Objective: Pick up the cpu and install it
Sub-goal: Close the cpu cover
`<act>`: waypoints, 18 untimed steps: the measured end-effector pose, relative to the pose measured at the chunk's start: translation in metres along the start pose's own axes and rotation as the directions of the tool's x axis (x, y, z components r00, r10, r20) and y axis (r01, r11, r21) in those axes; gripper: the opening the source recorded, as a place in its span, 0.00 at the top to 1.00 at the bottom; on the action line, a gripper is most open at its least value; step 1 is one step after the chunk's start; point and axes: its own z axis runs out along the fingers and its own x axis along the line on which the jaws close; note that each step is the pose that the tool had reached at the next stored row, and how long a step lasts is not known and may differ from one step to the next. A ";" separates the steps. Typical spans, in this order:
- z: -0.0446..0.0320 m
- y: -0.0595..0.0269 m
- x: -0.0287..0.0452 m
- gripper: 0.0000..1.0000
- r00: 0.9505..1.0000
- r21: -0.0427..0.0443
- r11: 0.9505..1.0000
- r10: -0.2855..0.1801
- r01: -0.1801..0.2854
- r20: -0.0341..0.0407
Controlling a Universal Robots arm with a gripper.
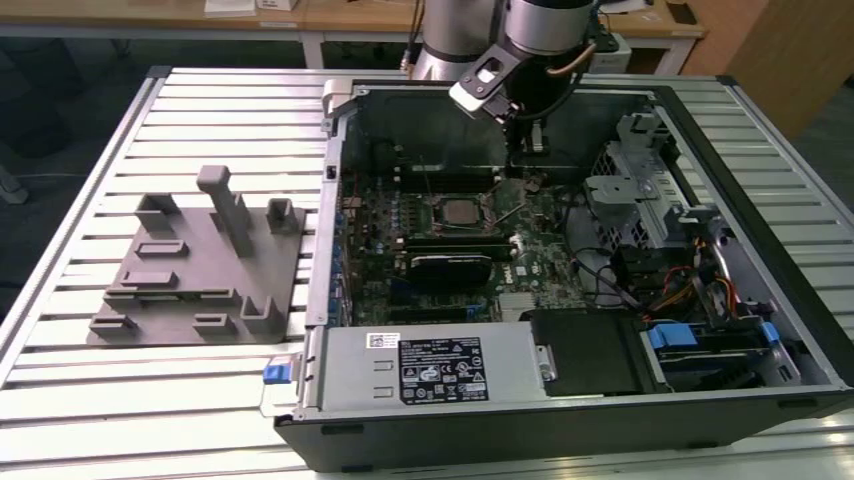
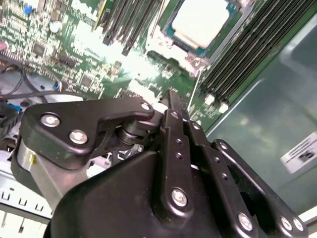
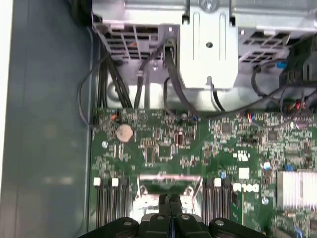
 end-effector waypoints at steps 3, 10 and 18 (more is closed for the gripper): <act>0.0003 0.0070 0.0001 0.89 1.000 0.000 1.000 0.000 0.000 0.000; 0.0023 0.0255 0.0006 0.89 1.000 0.000 1.000 0.000 0.000 0.000; 0.0138 0.0328 0.0011 0.89 1.000 0.000 1.000 0.000 0.000 0.000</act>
